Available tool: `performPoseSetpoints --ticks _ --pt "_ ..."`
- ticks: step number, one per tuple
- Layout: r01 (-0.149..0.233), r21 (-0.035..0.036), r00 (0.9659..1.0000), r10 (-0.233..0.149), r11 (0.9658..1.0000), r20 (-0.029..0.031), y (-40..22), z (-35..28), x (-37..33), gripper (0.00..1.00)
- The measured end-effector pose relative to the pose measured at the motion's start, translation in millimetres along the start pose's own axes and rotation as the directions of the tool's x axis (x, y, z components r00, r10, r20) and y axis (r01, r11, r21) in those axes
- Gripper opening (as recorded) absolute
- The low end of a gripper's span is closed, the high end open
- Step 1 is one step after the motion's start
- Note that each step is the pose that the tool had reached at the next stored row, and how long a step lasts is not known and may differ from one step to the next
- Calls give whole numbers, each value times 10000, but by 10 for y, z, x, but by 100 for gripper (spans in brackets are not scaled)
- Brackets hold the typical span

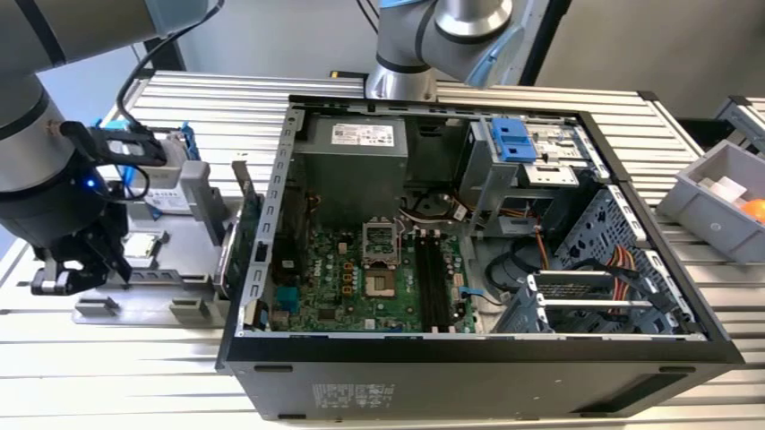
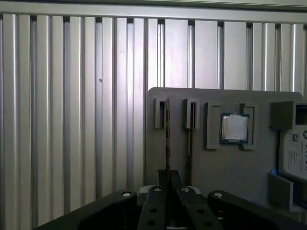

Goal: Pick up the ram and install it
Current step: 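Pick up the ram and move it above insertion slot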

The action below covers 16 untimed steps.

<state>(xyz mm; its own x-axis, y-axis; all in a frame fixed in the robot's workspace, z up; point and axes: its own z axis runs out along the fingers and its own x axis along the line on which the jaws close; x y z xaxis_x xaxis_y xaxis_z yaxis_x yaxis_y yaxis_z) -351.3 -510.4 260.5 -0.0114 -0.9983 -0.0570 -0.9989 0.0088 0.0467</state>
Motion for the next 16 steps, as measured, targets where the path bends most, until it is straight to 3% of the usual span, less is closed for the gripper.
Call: performPoseSetpoints --ticks 16 --pt "0 0 10000 0 10000 0 4 -77 -4 0"
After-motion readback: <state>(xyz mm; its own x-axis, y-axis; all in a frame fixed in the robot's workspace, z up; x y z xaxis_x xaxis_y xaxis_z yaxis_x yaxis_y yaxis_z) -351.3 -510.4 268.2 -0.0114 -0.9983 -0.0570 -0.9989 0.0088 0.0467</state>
